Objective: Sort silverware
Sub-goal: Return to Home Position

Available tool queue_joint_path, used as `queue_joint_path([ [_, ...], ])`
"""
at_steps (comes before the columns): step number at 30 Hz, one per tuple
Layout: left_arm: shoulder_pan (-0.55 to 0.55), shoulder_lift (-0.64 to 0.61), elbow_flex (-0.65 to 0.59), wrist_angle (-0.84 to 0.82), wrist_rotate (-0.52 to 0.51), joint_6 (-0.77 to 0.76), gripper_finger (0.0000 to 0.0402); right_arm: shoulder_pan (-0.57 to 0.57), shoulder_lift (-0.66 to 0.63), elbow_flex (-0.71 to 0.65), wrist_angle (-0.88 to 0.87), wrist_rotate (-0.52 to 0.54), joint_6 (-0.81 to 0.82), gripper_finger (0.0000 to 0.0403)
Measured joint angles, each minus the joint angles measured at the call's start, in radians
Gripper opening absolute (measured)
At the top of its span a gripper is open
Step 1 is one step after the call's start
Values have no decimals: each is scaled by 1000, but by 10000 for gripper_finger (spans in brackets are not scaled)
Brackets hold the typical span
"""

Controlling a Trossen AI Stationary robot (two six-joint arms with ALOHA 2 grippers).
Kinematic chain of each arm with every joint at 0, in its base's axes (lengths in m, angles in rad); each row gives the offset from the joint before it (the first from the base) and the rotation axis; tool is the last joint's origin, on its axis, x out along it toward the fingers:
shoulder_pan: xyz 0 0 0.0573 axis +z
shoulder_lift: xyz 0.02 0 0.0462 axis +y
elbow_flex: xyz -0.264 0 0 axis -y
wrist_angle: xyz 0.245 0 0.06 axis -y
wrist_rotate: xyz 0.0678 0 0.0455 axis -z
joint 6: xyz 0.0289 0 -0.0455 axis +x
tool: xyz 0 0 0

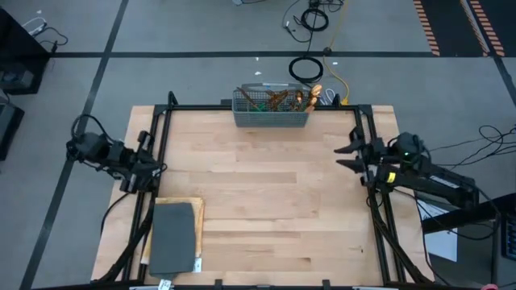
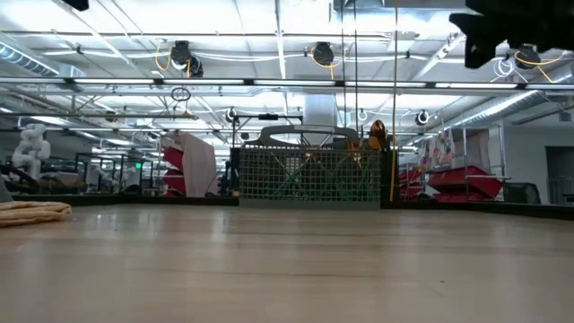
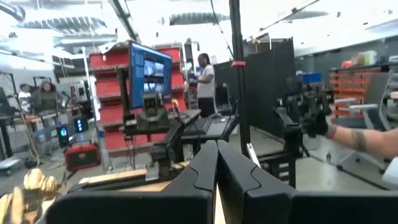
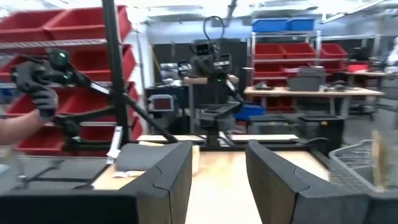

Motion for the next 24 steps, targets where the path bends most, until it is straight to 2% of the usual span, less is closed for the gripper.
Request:
queue_joint_path([
  [4,0,0,-94,90,15,0,11,7,-2,-99,120,-48,36,139],
  [10,0,-2,-239,199,-35,-26,11,65,-2,-203,243,-50,51,139],
  [18,0,-2,-386,239,-46,-103,11,187,-2,-248,252,-50,26,139],
  [24,0,-2,-471,293,-90,-59,11,270,-1,-323,278,-41,-21,139],
])
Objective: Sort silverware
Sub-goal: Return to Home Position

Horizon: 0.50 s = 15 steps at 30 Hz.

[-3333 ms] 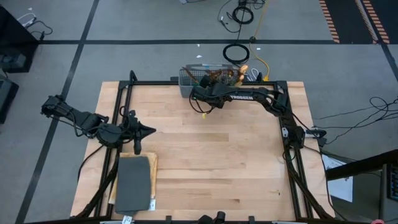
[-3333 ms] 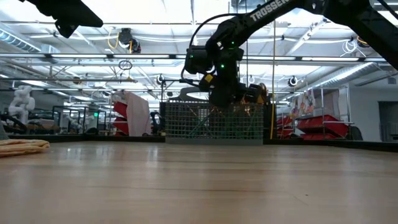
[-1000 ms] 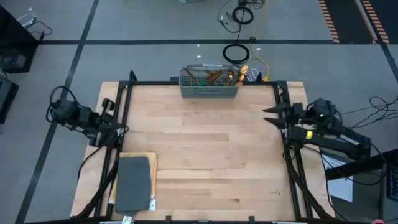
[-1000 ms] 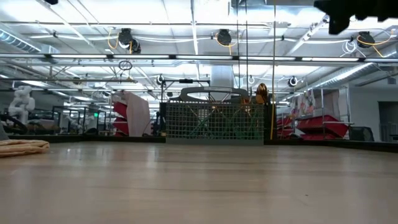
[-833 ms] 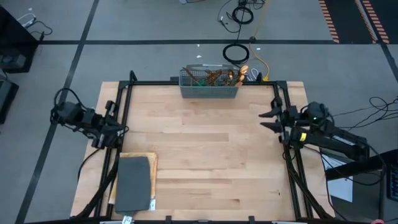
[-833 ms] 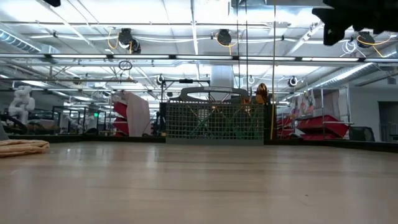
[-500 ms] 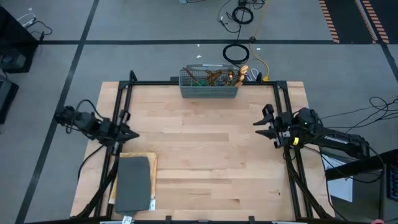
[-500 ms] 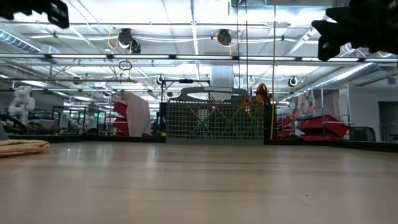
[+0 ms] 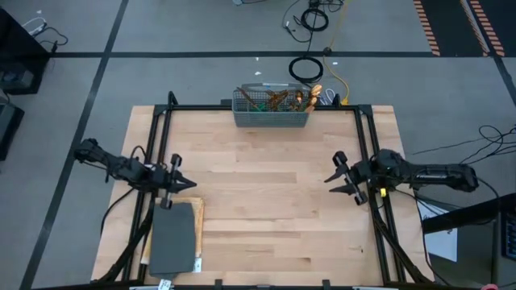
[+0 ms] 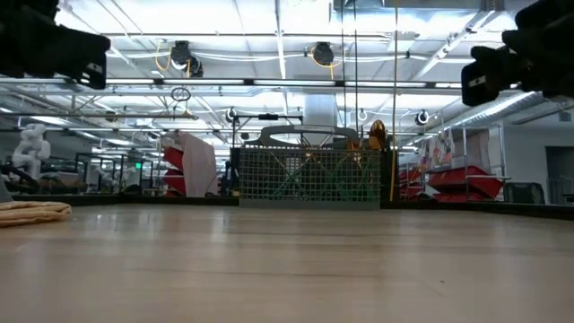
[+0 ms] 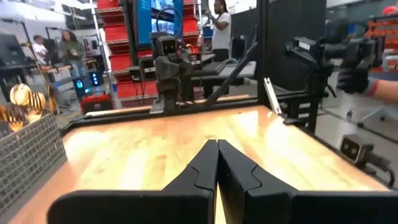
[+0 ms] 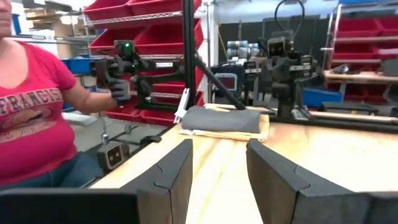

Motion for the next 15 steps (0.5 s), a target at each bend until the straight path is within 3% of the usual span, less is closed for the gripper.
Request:
queue_joint_path([
  [3,0,0,-27,20,13,33,11,36,3,2,6,13,-19,139],
  [9,3,1,-32,-17,292,42,11,87,3,4,11,14,-117,139],
  [15,10,3,-33,-22,297,95,11,102,3,4,-20,29,-167,139],
])
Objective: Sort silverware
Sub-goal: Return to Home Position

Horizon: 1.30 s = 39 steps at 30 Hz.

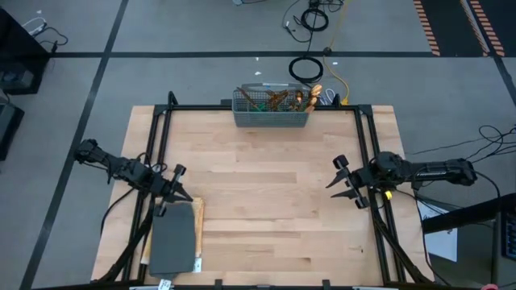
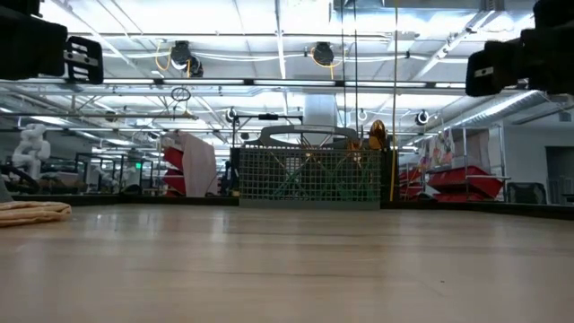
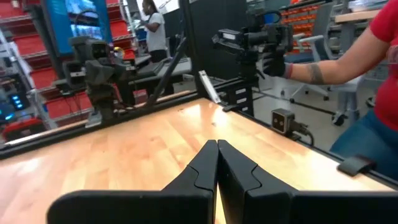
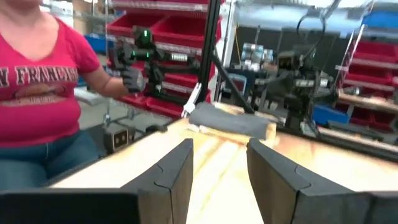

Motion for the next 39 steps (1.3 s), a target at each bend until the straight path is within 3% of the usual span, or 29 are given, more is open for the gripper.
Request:
queue_joint_path([
  [12,108,16,0,-3,-4,19,11,0,0,0,-71,97,-12,139],
  [17,210,15,0,-4,-8,42,11,0,0,0,-97,264,-22,139],
  [26,423,15,-3,9,-13,55,11,-1,0,0,-93,440,-43,139],
  [32,521,15,-3,10,22,35,11,0,-31,1,36,436,-46,135],
  [36,557,16,-5,21,59,10,11,0,-105,14,3,306,-20,125],
  [39,575,15,-5,24,70,16,11,0,-176,49,-117,261,13,118],
])
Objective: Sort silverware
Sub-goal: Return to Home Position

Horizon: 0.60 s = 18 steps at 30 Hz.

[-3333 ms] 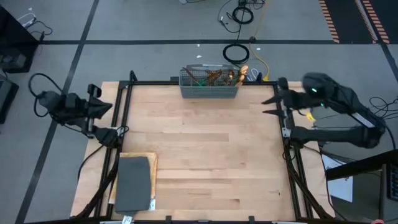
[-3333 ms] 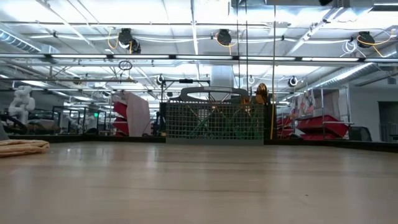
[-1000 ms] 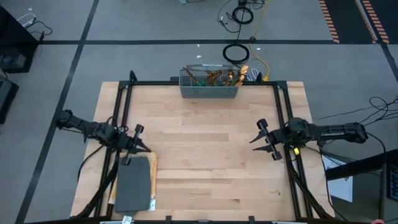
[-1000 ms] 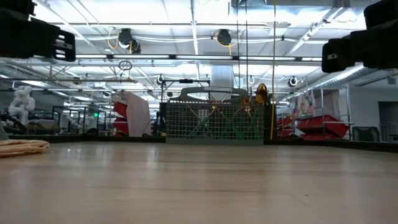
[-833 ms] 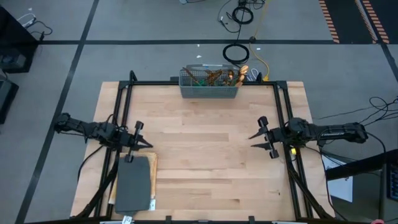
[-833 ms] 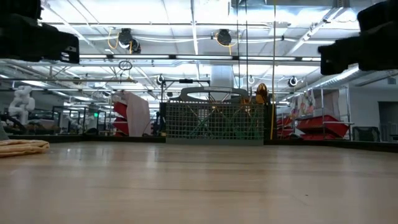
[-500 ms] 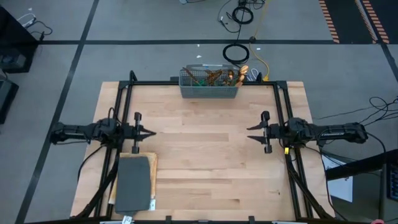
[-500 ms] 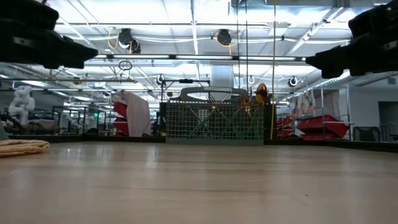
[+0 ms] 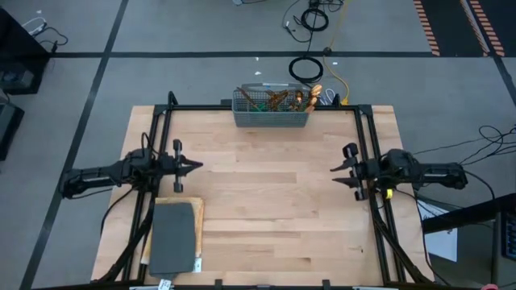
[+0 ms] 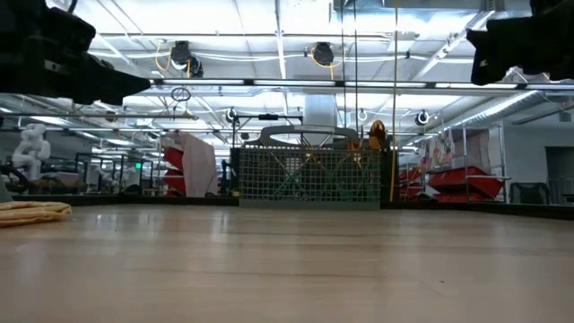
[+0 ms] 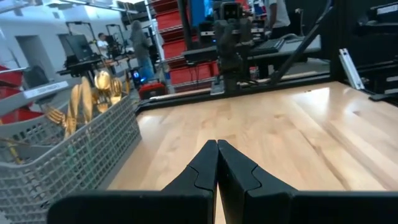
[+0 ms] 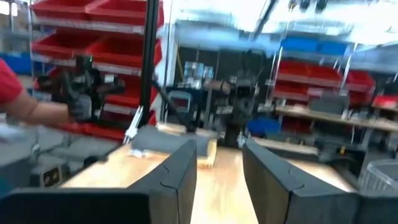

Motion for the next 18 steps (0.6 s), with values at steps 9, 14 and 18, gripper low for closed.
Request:
queue_joint_path([
  [9,64,0,2,-5,45,-32,11,2,0,93,-214,-19,-22,110],
  [14,67,-1,2,-3,67,-45,11,2,0,-8,-167,-59,-60,109],
  [18,67,-2,-13,45,105,-69,11,2,1,-48,-78,-65,-105,109],
])
